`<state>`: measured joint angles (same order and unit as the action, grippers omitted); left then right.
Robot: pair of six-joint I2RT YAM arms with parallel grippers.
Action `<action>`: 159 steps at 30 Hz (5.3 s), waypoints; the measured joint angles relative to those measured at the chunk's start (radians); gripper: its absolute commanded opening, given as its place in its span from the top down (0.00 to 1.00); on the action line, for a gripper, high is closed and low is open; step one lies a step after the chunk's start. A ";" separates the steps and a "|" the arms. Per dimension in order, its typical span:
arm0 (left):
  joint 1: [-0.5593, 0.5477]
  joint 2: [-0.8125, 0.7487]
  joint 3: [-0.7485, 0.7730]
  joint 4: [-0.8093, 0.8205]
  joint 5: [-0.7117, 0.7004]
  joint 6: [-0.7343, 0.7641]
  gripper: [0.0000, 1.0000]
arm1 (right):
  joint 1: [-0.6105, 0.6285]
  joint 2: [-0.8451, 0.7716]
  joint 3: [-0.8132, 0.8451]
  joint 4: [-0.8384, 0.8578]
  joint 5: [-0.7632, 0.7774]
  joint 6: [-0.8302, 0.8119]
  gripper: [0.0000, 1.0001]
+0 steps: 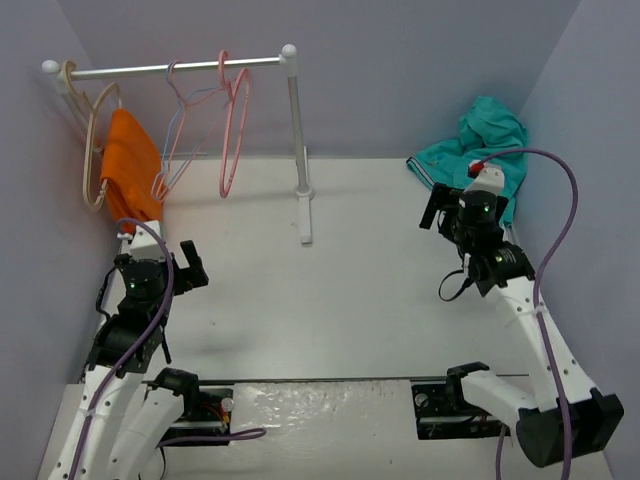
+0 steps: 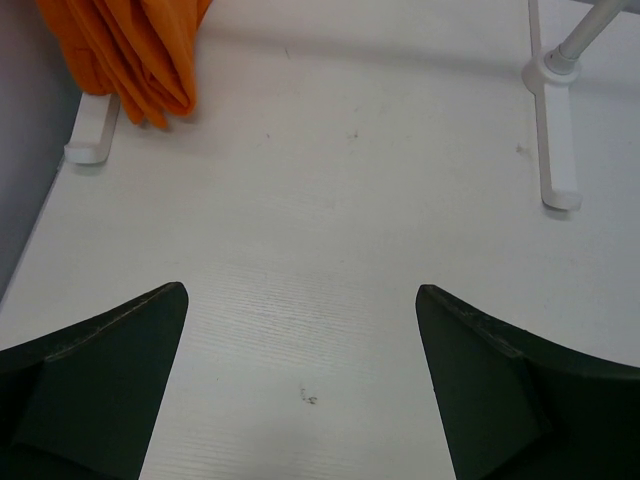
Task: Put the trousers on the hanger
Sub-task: Flatten out the trousers at the center of the board.
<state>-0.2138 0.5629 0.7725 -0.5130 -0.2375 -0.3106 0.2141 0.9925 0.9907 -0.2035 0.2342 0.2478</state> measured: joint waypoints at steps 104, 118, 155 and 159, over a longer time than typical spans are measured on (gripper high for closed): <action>-0.018 0.189 -0.009 -0.103 0.335 -0.256 0.05 | 0.871 -0.008 -0.157 -0.003 0.291 0.389 0.32; -0.125 0.868 0.063 0.250 0.369 -0.274 0.23 | 0.755 -0.022 -0.431 -0.031 0.092 0.642 0.34; -0.250 1.033 0.098 0.370 0.306 -0.231 0.73 | 0.797 0.208 -0.499 0.025 -0.120 0.837 0.67; -0.250 1.033 0.097 0.372 0.295 -0.223 1.00 | 0.803 0.240 -0.490 0.047 -0.129 0.833 1.00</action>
<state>-0.4637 1.5963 0.8700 -0.1405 0.0573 -0.5337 1.0172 1.2323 0.5002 -0.1569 0.1054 1.0811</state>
